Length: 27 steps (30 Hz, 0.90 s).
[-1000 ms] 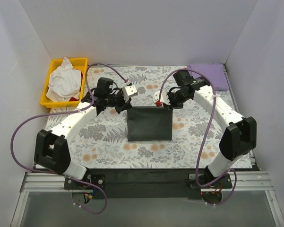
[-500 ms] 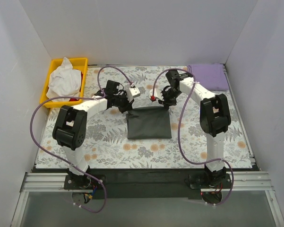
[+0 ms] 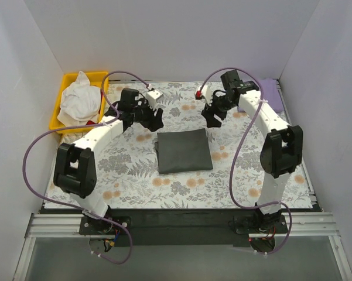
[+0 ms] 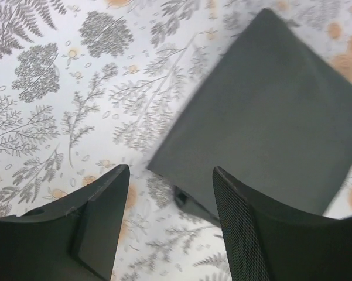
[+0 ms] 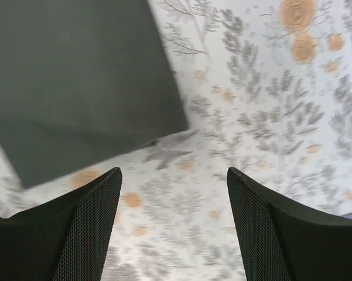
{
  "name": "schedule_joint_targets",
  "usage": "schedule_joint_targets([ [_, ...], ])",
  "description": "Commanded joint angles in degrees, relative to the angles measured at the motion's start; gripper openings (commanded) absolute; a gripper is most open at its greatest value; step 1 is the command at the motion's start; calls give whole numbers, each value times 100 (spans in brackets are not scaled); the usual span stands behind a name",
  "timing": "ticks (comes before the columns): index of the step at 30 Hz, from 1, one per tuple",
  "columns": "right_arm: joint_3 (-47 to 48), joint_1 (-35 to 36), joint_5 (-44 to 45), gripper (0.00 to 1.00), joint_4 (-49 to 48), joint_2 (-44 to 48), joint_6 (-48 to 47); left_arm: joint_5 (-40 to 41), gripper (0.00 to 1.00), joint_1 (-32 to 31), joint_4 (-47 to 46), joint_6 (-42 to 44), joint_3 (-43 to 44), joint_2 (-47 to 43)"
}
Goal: Fold and stack the t-shirts
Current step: Fold the tshirt, then neatly place the folded tshirt to the corner
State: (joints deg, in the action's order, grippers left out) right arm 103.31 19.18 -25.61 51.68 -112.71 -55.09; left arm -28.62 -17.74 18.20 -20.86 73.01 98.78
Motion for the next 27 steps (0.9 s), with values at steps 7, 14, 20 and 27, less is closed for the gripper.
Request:
schedule_joint_targets([
  [7, -2208, -581, -2211, 78, -490, 1356, 3589, 1199, 59, -2670, -544, 784, -1140, -1056],
  [14, -3544, -1539, -2423, 74, -1431, 1690, 5268, 2290, 56, -3842, -2054, 1927, -1596, -238],
  [20, -4370, -1865, -2203, 80, -2214, 1928, 6272, 2291, 54, -4369, -2557, 2428, -1685, 264],
  [27, -5179, -1865, -2132, 82, -2918, 1928, 7433, 2747, 42, -4590, -3207, 3008, -1764, 861],
])
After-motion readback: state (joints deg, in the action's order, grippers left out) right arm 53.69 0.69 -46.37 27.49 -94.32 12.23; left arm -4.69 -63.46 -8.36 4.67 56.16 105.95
